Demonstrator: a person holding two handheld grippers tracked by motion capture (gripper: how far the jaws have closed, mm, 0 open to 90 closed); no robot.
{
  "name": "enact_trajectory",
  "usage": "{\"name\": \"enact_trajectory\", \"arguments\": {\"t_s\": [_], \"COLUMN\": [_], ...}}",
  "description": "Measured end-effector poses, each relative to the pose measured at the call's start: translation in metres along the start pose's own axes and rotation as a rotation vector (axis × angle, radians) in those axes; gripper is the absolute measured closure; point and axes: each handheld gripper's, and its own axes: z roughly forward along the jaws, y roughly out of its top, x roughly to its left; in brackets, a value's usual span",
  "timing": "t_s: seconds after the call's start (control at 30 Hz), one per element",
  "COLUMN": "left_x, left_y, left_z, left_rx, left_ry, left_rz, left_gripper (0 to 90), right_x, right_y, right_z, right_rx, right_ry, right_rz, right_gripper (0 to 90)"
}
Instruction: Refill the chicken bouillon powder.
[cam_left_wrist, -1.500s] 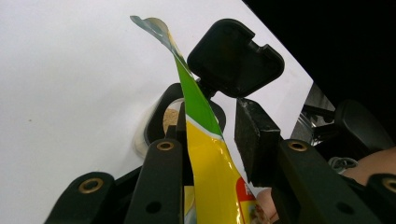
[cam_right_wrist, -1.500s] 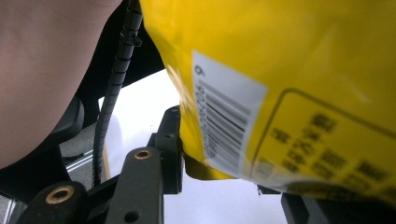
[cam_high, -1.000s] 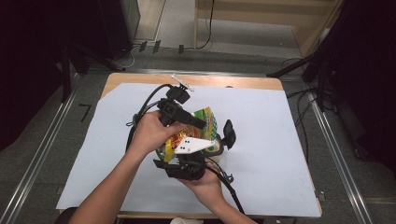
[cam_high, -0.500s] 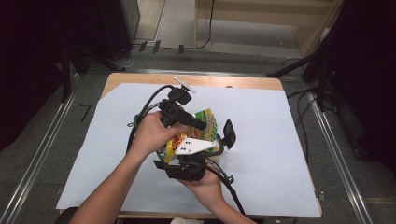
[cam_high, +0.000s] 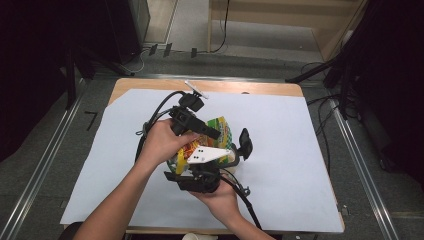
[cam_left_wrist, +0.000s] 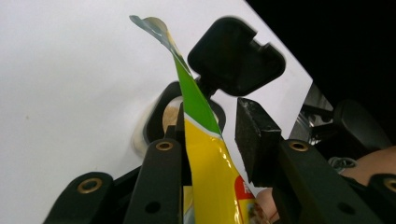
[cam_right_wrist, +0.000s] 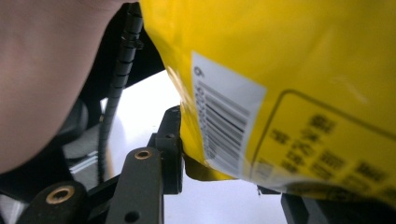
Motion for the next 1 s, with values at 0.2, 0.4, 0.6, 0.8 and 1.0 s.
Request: {"name": "enact_trajectory", "arguments": {"t_s": [0.2, 0.4, 0.6, 0.8, 1.0], "left_x": [-0.0006, -0.0018, -0.0031, -0.0057, -0.0076], "left_y": [0.0003, 0.0004, 0.0001, -0.0002, 0.0], "left_z": [0.0004, 0.0006, 0.0001, 0.0006, 0.0003], "left_rx": [0.001, 0.0, -0.003, -0.005, -0.007], "left_ry": [-0.003, -0.003, 0.005, 0.015, 0.024], "left_rz": [-0.001, -0.002, 0.006, 0.011, 0.018], "left_gripper": [71.7, 71.6, 71.7, 71.7, 71.6], "right_x": [0.0014, 0.0017, 0.0015, 0.0008, 0.0004], "right_y": [0.0011, 0.0022, 0.0018, 0.0, -0.0002], "right_z": [-0.0009, -0.0018, -0.0014, -0.0007, -0.001], "right_rx": [0.008, 0.016, 0.011, 0.004, 0.001], "right_ry": [-0.002, -0.001, 0.0, -0.001, -0.001], "right_rz": [0.019, 0.033, 0.031, 0.007, 0.001], "right_gripper": [63.0, 63.0, 63.0, 63.1, 63.1]}}
